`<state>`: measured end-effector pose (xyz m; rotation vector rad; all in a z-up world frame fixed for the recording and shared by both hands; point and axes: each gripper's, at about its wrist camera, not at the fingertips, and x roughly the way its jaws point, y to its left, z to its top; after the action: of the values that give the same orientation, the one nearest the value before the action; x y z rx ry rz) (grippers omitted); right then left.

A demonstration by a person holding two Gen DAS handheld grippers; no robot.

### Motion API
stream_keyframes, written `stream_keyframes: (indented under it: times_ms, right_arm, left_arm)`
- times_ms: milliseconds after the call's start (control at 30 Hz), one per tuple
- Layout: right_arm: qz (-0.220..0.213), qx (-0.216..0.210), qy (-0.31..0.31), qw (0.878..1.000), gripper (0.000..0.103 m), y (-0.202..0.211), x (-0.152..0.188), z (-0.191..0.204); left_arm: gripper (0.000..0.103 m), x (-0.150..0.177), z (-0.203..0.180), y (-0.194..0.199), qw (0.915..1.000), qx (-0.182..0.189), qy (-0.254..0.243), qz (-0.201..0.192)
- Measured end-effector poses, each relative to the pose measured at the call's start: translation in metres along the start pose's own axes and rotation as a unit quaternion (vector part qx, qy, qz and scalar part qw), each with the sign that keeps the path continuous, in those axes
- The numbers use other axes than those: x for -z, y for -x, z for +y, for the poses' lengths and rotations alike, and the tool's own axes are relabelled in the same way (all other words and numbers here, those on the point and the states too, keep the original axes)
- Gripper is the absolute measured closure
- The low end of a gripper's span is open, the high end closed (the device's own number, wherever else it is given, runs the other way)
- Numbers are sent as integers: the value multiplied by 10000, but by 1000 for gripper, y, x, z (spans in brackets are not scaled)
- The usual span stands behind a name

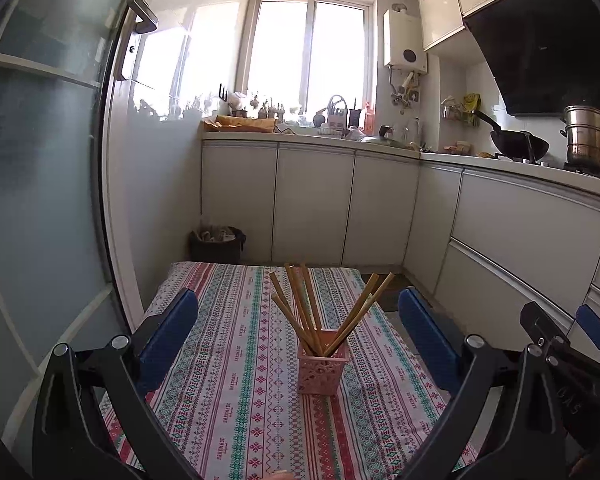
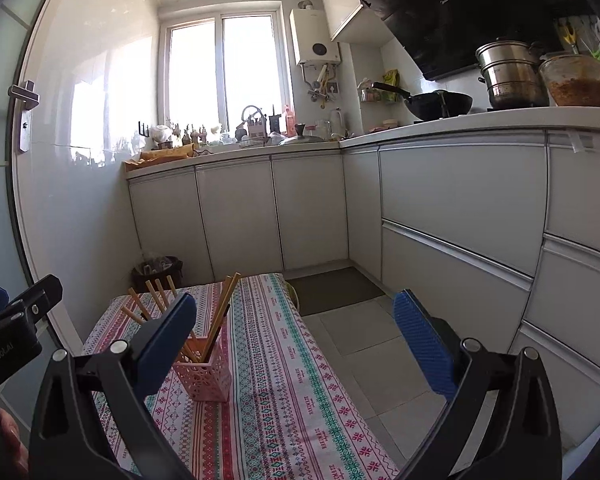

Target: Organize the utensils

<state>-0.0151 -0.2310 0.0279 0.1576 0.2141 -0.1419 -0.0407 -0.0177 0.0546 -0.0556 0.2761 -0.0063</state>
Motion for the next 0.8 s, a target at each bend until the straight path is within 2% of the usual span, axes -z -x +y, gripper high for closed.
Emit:
stream_keyframes:
  times_ms: [800]
  right_arm:
    - [48,39,-152,9999,7,-3,1,-14]
  left_arm:
    - [7,0,-5,-6,9999,-4,-54,90]
